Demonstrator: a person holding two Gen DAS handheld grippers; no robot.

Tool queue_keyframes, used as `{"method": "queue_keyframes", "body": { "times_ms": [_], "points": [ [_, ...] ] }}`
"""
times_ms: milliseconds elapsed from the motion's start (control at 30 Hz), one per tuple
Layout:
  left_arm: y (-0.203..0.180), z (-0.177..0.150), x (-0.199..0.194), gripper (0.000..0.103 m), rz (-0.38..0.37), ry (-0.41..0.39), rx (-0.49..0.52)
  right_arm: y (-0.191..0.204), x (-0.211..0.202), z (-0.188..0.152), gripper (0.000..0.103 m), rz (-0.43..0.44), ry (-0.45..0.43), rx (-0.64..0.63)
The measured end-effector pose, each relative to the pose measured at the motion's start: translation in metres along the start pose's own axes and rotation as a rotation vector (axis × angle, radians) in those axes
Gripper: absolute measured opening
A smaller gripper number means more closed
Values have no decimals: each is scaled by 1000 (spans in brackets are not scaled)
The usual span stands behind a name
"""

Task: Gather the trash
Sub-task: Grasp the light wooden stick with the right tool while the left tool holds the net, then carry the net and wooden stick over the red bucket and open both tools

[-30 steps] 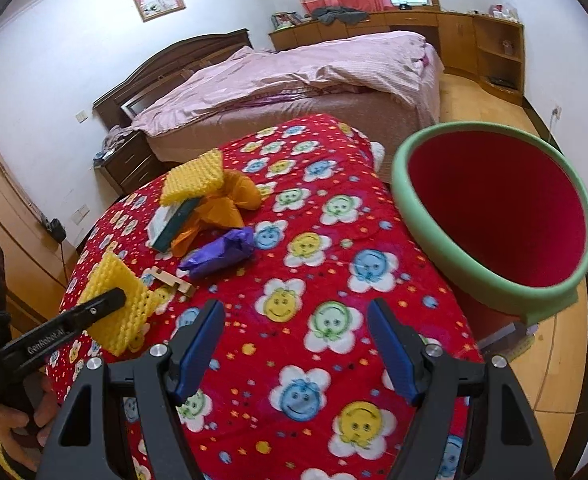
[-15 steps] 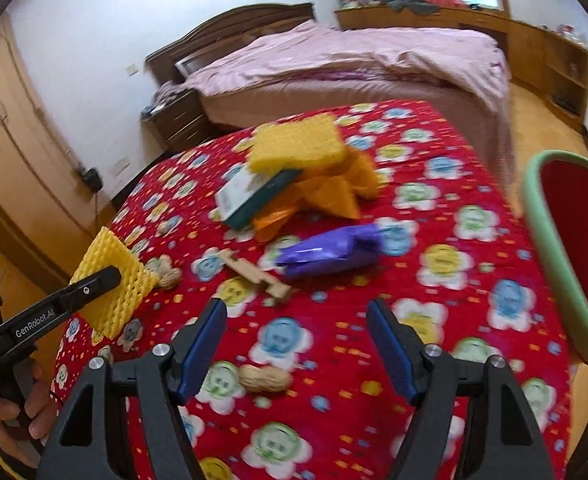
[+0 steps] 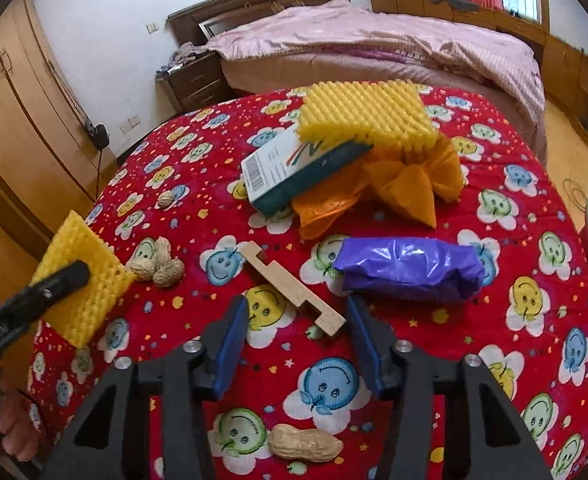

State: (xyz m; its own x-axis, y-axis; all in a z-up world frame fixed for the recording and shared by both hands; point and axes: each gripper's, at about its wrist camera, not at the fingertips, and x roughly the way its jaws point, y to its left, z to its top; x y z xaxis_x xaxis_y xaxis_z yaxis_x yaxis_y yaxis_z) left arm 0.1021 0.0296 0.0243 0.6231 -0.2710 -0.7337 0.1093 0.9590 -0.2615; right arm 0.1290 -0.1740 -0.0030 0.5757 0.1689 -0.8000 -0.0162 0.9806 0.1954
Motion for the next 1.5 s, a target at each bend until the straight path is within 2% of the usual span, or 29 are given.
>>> {"method": "queue_keyframes", "body": {
  "times_ms": [100, 167, 233, 300, 567, 1167, 1500],
  "points": [
    [2, 1, -2, 23, -4, -4, -8, 0, 0, -1, 41, -28, 2, -6],
    [2, 0, -3, 23, -9, -6, -13, -2, 0, -1, 29, -53, 5, 0],
    [1, -1, -5, 23, -13, -6, -12, -4, -1, -2, 25, -49, 5, 8],
    [0, -1, -8, 23, -18, -9, -8, -7, -2, -4, 16, -43, 9, 20],
    [-15, -4, -17, 23, -47, -29, 23, -13, -20, -15, 14, -6, -20, 63],
    [-55, -12, -24, 23, -132, -12, 81, -44, -97, -33, 12, 37, -193, 199],
    [-100, 0, -27, 23, -207, -25, 146, -75, -138, -42, 12, 5, -281, 265]
  ]
}}
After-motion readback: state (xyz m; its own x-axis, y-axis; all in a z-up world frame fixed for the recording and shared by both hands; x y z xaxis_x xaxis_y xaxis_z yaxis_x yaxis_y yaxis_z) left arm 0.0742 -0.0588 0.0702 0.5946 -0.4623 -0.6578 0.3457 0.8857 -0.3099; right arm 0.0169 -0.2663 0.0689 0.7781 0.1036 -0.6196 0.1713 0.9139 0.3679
